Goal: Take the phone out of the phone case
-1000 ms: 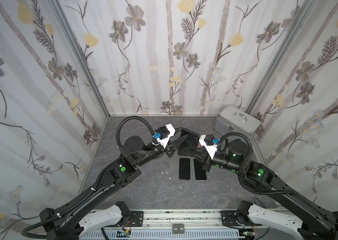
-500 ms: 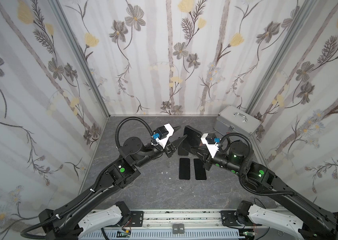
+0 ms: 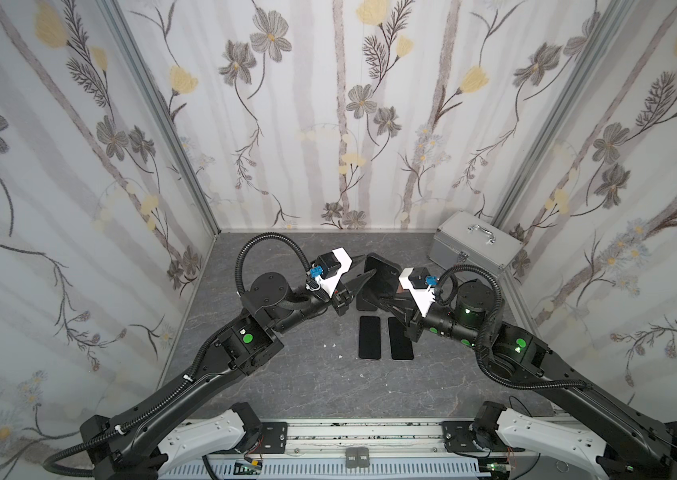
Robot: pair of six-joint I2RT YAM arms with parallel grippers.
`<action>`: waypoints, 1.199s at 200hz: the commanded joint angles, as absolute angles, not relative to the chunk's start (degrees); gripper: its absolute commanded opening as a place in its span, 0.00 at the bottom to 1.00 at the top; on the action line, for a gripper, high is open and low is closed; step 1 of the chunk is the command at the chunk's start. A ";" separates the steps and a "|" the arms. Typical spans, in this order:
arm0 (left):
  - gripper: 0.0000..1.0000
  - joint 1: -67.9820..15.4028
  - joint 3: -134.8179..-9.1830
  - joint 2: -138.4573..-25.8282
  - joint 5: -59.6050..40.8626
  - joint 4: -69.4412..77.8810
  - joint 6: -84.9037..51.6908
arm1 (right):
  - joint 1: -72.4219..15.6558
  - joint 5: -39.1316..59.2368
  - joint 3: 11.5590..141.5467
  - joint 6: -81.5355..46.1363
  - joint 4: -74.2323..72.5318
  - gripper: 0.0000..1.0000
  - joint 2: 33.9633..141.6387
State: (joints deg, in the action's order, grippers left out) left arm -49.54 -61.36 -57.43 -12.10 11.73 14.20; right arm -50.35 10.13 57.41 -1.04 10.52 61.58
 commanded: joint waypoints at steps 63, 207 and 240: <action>0.36 -49.51 -61.36 -57.76 -12.37 12.74 14.44 | -51.04 12.19 58.32 0.15 8.59 0.00 62.50; 0.35 -49.48 -60.68 -58.51 -16.53 12.04 13.67 | -54.05 11.96 61.93 2.93 11.02 0.00 65.53; 0.35 -49.49 -60.60 -58.89 -19.01 11.45 13.19 | -54.20 12.39 62.65 3.29 11.38 0.00 66.11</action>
State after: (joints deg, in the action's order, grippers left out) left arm -49.23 -60.95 -58.26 -10.13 13.06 13.61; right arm -53.60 6.44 61.60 -0.82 13.21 65.25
